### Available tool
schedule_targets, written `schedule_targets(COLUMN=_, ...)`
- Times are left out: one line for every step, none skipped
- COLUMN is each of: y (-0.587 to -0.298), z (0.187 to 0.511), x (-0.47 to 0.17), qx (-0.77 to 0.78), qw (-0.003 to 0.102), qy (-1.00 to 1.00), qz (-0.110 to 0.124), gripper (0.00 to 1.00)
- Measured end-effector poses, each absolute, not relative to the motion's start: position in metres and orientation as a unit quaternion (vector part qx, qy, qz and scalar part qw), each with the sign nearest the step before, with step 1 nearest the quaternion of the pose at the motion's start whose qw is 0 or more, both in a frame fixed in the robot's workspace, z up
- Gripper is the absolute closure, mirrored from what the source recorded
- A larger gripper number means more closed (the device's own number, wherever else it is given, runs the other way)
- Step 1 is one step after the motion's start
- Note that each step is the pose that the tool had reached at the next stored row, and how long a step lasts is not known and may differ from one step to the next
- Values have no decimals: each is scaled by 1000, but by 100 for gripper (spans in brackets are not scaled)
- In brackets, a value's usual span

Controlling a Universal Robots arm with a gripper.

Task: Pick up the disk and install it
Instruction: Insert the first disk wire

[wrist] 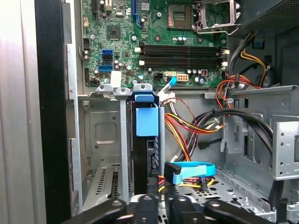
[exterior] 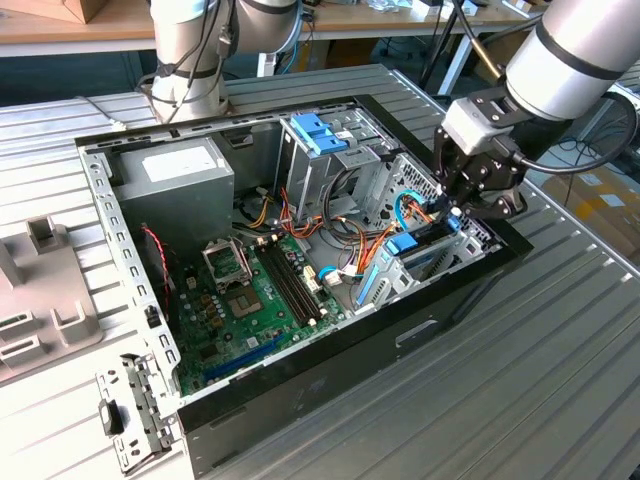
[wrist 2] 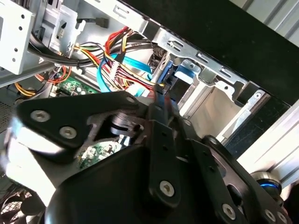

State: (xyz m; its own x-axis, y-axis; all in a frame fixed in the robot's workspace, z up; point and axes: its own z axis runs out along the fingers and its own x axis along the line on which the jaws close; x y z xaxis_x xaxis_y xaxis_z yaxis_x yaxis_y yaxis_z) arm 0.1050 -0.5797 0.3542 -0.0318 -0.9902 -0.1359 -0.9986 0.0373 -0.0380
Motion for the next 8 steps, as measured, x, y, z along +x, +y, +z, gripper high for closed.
schedule_targets(y=-580, z=354, x=105, qx=-693, qw=63, qy=717, qz=34, gripper=89)
schedule_targets(y=-580, z=354, x=105, qx=-693, qw=63, qy=717, qz=35, gripper=89)
schedule_targets(y=-580, z=354, x=105, qx=-693, qw=63, qy=717, qz=35, gripper=89)
schedule_targets(y=-580, z=354, x=105, qx=-693, qw=64, qy=717, qz=36, gripper=89)
schedule_targets(y=-580, z=353, x=106, qx=-693, qw=64, qy=717, qz=37, gripper=89)
schedule_targets(y=-580, z=353, x=106, qx=-693, qw=63, qy=717, qz=37, gripper=89)
schedule_targets(y=-580, z=352, x=107, qx=-693, qw=63, qy=718, qz=38, gripper=89)
schedule_targets(y=-580, z=352, x=107, qx=-693, qw=63, qy=718, qz=38, gripper=89)
